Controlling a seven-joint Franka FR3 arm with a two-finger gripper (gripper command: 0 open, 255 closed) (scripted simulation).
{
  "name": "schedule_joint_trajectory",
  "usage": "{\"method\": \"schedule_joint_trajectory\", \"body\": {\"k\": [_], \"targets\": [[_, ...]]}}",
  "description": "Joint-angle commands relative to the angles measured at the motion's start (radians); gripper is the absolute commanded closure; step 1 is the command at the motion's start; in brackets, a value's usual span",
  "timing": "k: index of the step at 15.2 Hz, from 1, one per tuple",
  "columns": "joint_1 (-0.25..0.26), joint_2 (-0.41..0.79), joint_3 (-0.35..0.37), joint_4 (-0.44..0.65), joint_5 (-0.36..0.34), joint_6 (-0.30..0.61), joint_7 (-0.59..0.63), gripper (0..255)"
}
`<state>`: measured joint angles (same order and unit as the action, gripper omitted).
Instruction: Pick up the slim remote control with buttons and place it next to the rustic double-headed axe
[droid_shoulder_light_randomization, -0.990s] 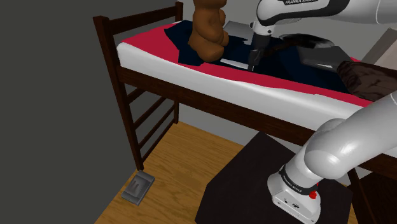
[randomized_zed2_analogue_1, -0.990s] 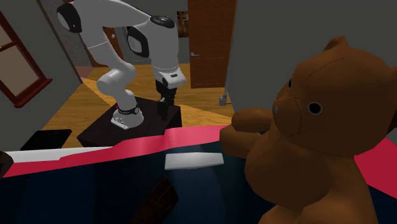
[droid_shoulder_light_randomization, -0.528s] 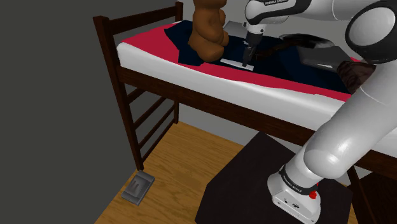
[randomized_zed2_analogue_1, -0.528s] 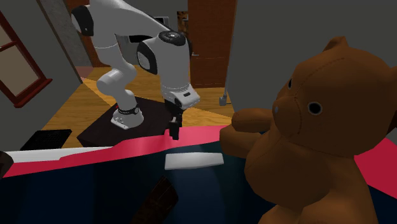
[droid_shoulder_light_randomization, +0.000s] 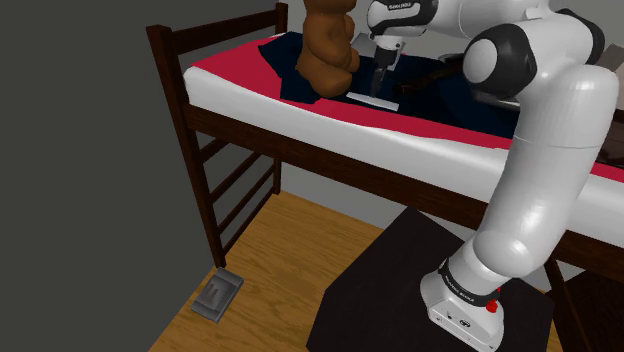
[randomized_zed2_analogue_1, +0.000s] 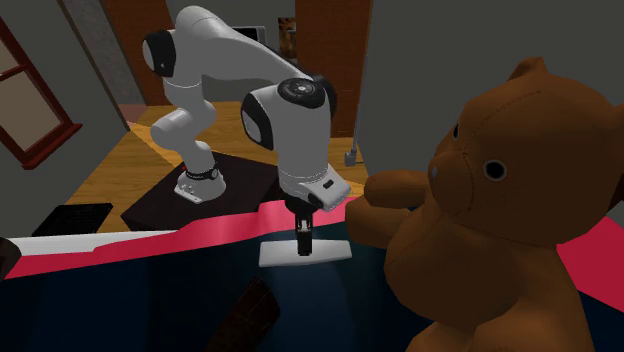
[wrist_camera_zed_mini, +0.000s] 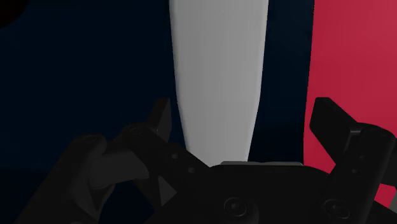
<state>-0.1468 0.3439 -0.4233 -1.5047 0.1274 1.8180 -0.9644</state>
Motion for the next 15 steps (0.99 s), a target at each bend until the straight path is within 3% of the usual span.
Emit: {"method": "schedule_joint_trajectory", "body": {"k": [1,8,15], "targets": [[-0.021,0.05,0.005,0.048,0.023,0.001,-0.032,0],[-0.018,0.062,0.009,-0.025,0.03,0.084,-0.037,0],[-0.018,0.062,0.009,-0.024,0.03,0.084,-0.037,0]]}}
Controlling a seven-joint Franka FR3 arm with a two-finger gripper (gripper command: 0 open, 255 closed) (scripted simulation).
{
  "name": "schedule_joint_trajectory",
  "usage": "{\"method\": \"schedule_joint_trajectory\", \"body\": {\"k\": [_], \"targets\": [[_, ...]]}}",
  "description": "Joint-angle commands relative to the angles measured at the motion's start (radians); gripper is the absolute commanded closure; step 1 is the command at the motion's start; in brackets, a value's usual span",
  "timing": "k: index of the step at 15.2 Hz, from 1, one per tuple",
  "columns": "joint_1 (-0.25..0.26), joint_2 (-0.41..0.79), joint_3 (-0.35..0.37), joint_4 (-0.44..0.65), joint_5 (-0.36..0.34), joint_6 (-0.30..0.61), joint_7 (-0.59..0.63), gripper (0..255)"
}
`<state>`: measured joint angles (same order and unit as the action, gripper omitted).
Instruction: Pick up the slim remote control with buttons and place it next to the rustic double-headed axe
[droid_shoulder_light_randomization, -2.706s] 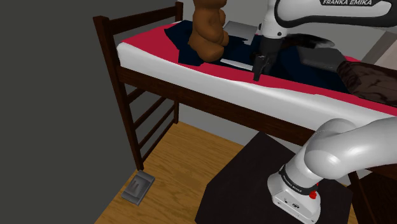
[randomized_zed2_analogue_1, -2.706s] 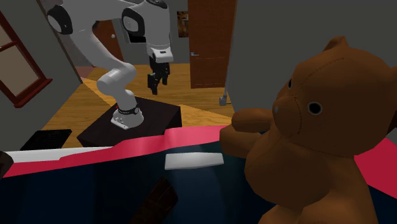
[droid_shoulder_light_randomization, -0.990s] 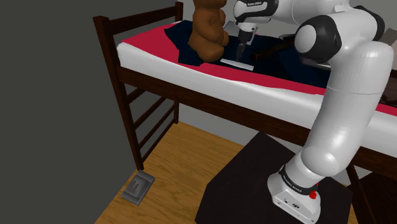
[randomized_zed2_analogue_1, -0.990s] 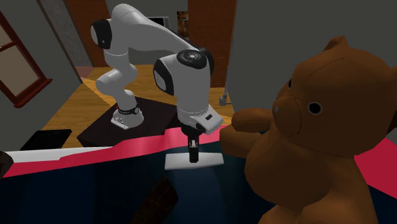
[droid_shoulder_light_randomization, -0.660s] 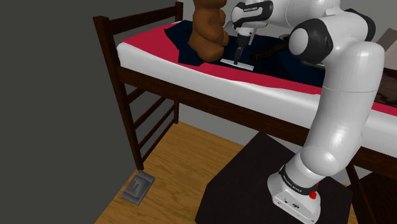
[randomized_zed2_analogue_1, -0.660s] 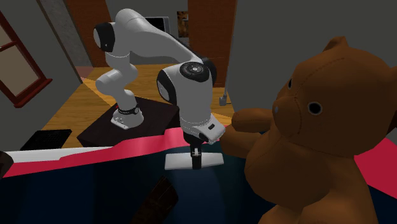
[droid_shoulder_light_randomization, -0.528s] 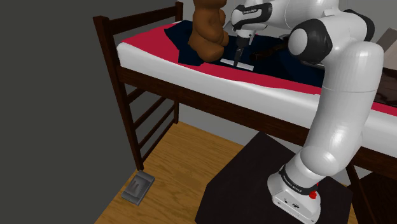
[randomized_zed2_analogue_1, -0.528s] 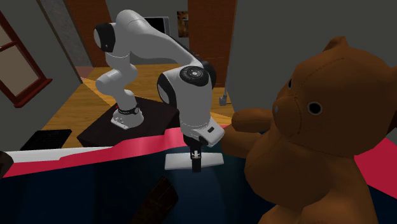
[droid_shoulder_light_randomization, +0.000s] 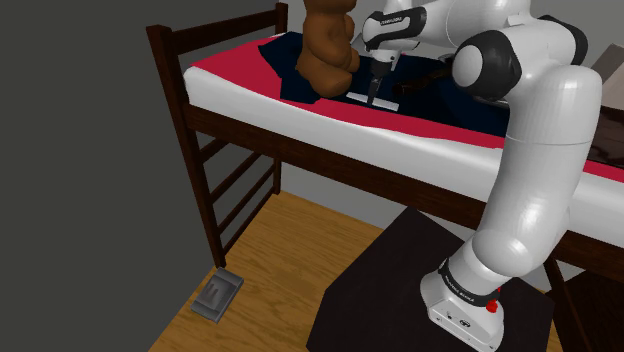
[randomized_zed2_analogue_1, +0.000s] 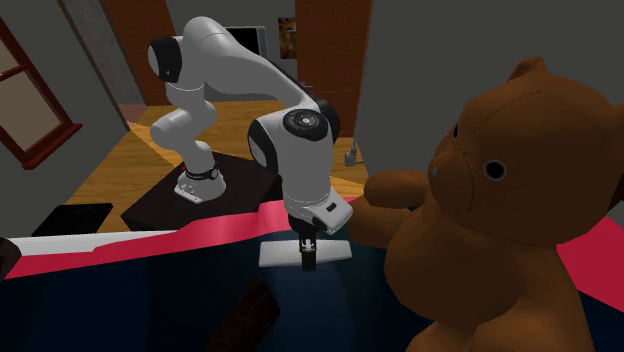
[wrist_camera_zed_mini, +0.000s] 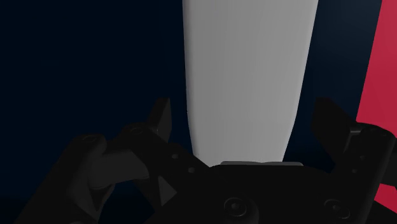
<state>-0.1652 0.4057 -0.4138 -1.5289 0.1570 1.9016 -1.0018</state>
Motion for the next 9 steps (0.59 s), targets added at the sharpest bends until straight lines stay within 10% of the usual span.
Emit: {"method": "schedule_joint_trajectory", "body": {"k": [1,2,9], "targets": [[0.0,0.0,0.0,0.0,0.0,0.0,0.0,0],[0.0,0.0,0.0,0.0,0.0,0.0,0.0,255],[0.0,0.0,0.0,0.0,0.0,0.0,0.0,255]]}}
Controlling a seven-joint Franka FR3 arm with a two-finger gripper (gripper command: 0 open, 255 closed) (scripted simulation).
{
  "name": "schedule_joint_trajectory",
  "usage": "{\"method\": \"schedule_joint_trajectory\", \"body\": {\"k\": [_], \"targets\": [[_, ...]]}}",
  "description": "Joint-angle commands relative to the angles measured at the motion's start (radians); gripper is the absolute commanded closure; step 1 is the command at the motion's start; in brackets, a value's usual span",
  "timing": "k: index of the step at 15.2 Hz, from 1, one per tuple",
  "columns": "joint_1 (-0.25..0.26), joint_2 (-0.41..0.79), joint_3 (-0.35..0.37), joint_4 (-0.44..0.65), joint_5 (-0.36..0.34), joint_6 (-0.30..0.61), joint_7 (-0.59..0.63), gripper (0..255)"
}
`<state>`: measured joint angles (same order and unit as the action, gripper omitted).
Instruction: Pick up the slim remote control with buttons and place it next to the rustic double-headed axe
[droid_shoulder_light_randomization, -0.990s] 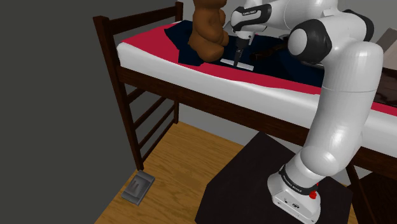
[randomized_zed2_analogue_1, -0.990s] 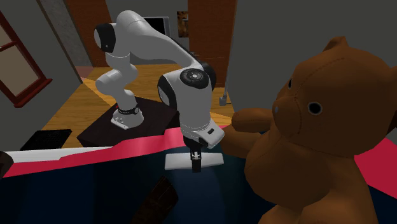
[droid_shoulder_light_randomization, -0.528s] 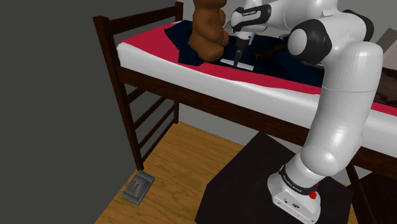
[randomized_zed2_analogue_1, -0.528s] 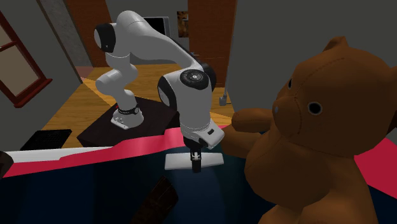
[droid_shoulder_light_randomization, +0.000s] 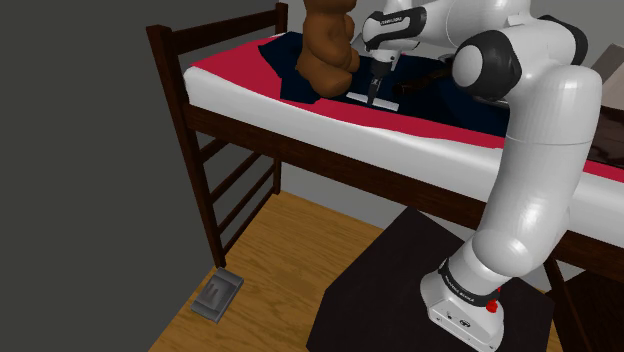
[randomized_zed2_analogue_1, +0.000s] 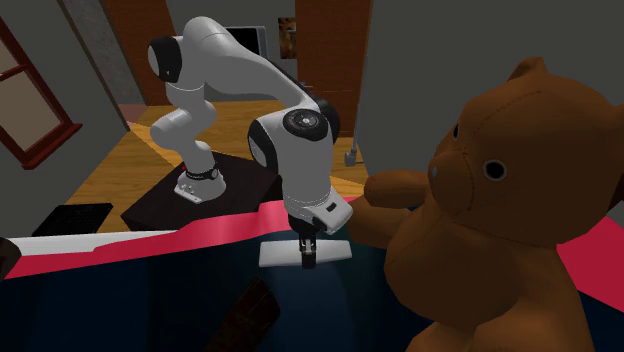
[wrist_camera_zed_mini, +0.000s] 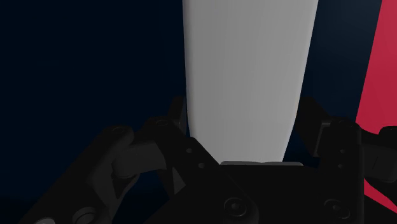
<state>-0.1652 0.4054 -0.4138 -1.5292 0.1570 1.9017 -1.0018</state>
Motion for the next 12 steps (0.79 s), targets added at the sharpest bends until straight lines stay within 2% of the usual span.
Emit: {"method": "schedule_joint_trajectory", "body": {"k": [1,12], "targets": [[0.0,0.0,0.0,0.0,0.0,0.0,0.0,255],[-0.007,-0.013,-0.005,0.117,-0.008,-0.128,0.007,255]]}}
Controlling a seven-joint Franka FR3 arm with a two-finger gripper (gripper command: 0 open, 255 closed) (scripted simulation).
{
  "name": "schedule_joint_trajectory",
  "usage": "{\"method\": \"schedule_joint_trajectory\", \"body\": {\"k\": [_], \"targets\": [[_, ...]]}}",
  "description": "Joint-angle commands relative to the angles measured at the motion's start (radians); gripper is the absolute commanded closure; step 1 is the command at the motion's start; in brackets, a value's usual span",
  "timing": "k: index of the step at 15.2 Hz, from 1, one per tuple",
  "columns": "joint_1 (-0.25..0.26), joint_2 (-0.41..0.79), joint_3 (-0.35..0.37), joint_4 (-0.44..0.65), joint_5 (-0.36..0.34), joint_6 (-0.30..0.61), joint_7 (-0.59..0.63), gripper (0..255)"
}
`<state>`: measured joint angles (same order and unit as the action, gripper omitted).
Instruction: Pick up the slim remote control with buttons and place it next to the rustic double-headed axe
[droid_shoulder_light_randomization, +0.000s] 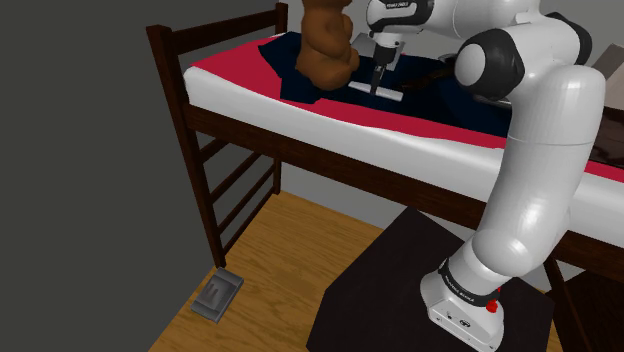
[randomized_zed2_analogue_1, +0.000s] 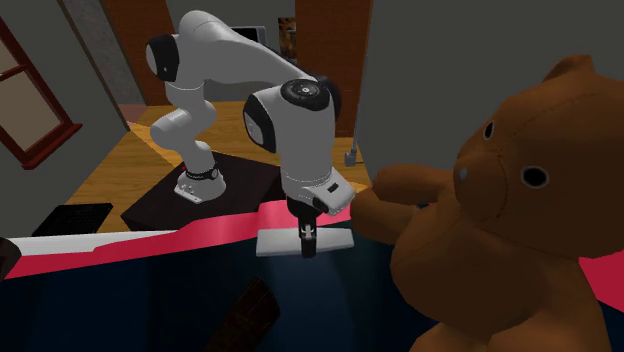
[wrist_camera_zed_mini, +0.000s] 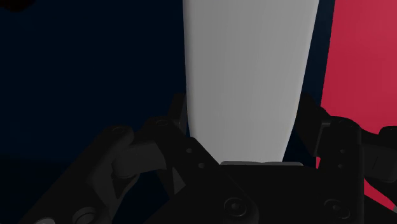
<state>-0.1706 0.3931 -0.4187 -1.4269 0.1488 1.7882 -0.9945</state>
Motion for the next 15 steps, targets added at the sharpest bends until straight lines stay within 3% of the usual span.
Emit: {"method": "schedule_joint_trajectory", "body": {"k": [1,15], "targets": [[-0.003,0.0,-0.001,0.029,0.0,-0.028,0.0,255],[-0.036,0.037,-0.003,0.275,0.012,-0.237,0.002,255]]}}
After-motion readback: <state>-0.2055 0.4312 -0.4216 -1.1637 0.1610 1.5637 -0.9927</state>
